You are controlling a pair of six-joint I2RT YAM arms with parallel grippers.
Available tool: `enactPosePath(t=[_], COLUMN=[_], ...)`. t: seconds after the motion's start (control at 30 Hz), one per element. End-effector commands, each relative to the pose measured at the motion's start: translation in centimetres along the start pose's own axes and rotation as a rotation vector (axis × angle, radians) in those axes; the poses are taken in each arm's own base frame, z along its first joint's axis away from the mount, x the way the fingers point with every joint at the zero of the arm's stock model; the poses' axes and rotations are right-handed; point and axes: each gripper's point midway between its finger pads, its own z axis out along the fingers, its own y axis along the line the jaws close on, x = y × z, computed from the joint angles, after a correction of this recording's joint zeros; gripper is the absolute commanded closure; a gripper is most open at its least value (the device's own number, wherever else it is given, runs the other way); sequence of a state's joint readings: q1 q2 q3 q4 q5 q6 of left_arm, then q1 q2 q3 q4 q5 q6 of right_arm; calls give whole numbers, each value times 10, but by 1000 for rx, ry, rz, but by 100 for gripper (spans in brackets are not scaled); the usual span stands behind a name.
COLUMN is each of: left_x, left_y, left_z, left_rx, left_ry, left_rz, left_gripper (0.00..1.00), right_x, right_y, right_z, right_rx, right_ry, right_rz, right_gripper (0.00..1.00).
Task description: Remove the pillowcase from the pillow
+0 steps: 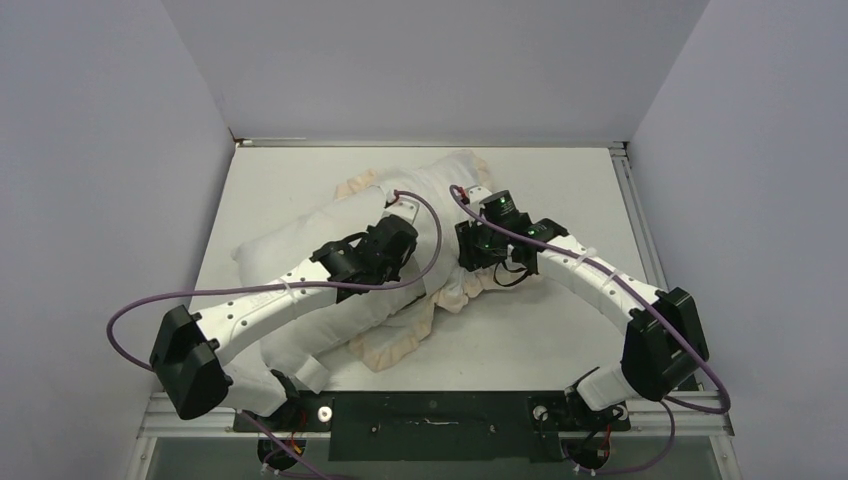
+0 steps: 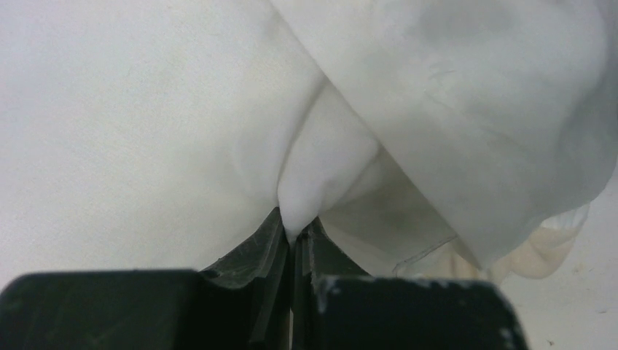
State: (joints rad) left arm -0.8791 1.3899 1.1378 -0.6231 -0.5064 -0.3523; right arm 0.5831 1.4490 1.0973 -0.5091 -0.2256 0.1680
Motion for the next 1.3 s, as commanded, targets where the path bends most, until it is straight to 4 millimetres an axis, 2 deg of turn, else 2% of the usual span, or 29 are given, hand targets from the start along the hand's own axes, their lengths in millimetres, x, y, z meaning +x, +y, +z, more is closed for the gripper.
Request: enactPosePath(t=[0.0, 0.13, 0.17, 0.33, 0.47, 0.6, 0.7, 0.73, 0.8, 0.9, 1.0, 1.1, 1.27], left_x=[-1, -5, -6, -5, -1, 3, 2, 3, 1, -3, -5, -9, -14], left_y=[26, 49, 56, 104, 141, 168, 182, 184, 180, 161, 150, 147, 134], left_z=[-4, -13, -16, -30, -43, -52, -62, -63, -64, -61, -60, -62, -63], left_rx=[-60, -108, -122, -253, -354, -405, -424, -418, -377, -256, -190, -161, -87], left_ry=[-11, -31, -38, -66, -83, -105, -139, -144, -156, -183, -207, -225, -247], left_rz=[-42, -74, -87, -144, -198, -266, -309, -315, -312, -318, -325, -328, -333], left_gripper=[100, 100, 100, 100, 100, 100, 100, 100, 100, 100, 100, 100, 100], right_x=[-1, -9, -14, -37, -58, -70, -74, -77, -85, -99, -109, -111, -108], right_y=[-17, -31, -36, -76, -107, -138, -159, -161, -148, -112, -66, -15, 68], right_z=[9, 5, 2, -25, -60, -96, -118, -122, -121, -110, -94, -74, -51], right_rx=[100, 181, 208, 339, 398, 465, 501, 490, 405, 216, 113, 24, -141], right_ry=[4, -13, -24, -105, -223, -327, -389, -406, -419, -439, -428, -389, -355], right_rz=[3, 8, 12, 101, 205, 312, 385, 393, 368, 298, 207, 139, 79], right_gripper=[72, 93, 94, 95, 95, 95, 95, 95, 95, 95, 94, 88, 71])
